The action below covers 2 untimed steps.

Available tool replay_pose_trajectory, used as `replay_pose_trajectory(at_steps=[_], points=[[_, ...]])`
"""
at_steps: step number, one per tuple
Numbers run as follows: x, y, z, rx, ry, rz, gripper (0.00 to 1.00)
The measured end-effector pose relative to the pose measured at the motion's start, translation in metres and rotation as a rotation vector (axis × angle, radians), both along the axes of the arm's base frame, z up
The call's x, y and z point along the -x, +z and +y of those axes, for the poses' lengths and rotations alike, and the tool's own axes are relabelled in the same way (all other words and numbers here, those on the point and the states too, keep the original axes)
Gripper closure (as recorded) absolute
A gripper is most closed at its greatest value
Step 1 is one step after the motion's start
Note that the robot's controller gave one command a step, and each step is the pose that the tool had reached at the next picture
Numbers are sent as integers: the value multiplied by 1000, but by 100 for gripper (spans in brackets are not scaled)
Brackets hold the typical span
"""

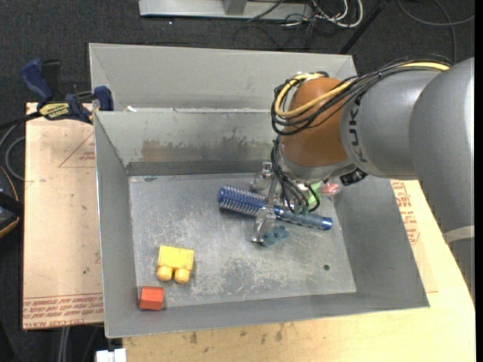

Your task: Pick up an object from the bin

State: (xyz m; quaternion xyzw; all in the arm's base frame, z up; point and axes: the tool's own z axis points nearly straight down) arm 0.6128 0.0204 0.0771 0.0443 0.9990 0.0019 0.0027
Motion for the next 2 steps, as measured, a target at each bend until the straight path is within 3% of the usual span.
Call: replay_pose_trajectory(at_steps=[2], points=[[-3, 3, 2, 2, -1, 1, 0]])
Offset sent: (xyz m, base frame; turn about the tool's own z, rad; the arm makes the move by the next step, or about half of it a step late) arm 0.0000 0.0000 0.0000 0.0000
